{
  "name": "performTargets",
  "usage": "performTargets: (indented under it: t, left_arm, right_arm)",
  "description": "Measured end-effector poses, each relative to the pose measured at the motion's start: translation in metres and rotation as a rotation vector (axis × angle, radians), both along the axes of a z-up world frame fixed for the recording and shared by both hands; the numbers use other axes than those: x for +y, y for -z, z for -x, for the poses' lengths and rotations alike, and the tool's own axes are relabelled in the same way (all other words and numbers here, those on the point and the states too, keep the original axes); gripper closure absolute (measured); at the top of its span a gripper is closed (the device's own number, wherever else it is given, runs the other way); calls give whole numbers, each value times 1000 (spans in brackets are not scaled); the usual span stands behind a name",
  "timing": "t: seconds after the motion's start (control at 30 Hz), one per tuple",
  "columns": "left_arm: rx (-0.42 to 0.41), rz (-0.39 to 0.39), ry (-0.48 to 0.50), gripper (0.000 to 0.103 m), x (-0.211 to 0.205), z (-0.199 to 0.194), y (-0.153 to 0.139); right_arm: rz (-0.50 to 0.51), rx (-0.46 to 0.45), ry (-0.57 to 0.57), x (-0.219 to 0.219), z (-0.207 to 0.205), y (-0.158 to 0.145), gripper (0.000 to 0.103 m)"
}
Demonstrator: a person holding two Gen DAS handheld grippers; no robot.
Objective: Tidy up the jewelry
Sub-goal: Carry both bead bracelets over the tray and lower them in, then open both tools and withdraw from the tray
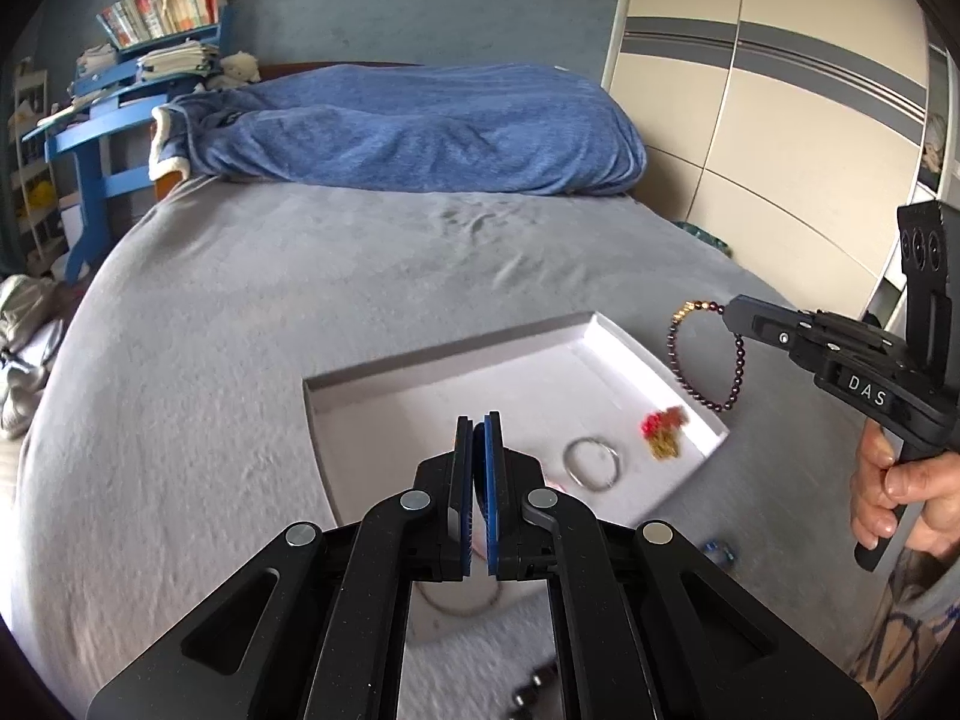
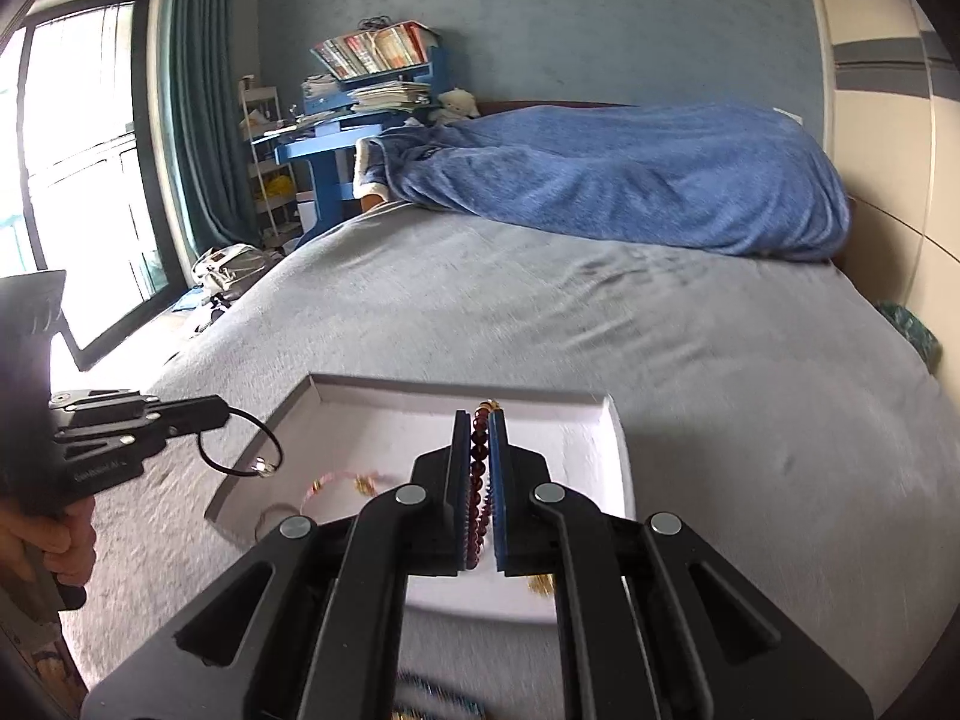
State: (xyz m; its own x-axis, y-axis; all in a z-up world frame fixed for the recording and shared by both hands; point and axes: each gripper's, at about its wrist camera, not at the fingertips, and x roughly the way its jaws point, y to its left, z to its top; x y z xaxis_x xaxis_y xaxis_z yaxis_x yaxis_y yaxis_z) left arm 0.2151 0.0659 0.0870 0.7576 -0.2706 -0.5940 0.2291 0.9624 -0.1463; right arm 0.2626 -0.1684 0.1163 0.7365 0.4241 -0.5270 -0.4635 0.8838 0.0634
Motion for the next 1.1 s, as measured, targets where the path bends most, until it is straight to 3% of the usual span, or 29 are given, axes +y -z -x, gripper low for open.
performTargets:
  t: [0.23, 0.4, 0.63, 0.8, 0.83, 0.9, 1.1]
  left_arm:
    - [24, -16, 5, 99, -4, -39, 8]
    - [72, 5, 2, 99, -4, -61, 28]
    - [142, -12, -2, 99, -2, -84, 58]
    - [181, -68, -47, 99, 3, -92, 71]
    - [185, -88, -58, 97, 4, -91, 73]
    - [189, -101, -66, 81, 6, -88, 75]
    - [133, -55, -80, 51, 16, -70, 67]
  right_arm:
    - [31, 13, -54, 42, -33, 4, 97]
    - [68, 58, -80, 63, -57, 25, 97]
    - [129, 185, -60, 64, -96, 67, 97]
    - [145, 234, -28, 54, -107, 84, 97]
    - [149, 244, -19, 52, -109, 88, 97]
    - [143, 261, -4, 47, -112, 93, 97]
    - [110, 274, 26, 31, -110, 94, 96]
